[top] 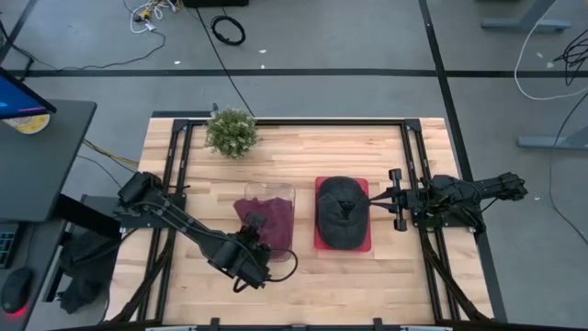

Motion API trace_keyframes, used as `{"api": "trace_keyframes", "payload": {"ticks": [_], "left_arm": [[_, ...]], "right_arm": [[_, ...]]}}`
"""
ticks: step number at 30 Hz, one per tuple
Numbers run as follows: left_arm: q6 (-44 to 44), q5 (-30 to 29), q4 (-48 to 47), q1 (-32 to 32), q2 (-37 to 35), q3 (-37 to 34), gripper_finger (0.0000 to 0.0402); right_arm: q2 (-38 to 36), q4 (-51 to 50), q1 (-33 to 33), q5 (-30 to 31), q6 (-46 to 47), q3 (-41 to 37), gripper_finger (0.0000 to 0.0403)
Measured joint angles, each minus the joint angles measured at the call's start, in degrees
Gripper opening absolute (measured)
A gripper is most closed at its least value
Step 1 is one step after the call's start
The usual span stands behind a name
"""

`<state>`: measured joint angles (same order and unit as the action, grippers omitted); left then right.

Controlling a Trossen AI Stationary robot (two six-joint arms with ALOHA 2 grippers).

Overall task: Pick & Place hat
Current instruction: Put the red cap into the transparent bin

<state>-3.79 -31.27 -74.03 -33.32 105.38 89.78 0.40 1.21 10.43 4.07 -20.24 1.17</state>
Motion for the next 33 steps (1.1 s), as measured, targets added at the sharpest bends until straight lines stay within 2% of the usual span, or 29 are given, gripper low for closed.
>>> {"api": "trace_keyframes", "payload": {"ticks": [10, 20, 33], "left_arm": [[-1.4, 0.5, 0.0, 0.2, 0.0, 0.0, 0.0004], [-3.1, -0.9, 0.0, 1.5, 0.0, 0.0, 0.0046], [-3.5, -1.1, 2.3, 2.0, 0.0, 0.0, 0.0065]], "right_arm": [[0.0, 0.0, 0.0, 0.0, 0.0, 0.0, 0.0039], [0.0, 0.0, 0.0, 0.0, 0.0, 0.0, 0.0039], [0.0, 0.0, 0.0, 0.0, 0.0, 0.0, 0.0039]]}}
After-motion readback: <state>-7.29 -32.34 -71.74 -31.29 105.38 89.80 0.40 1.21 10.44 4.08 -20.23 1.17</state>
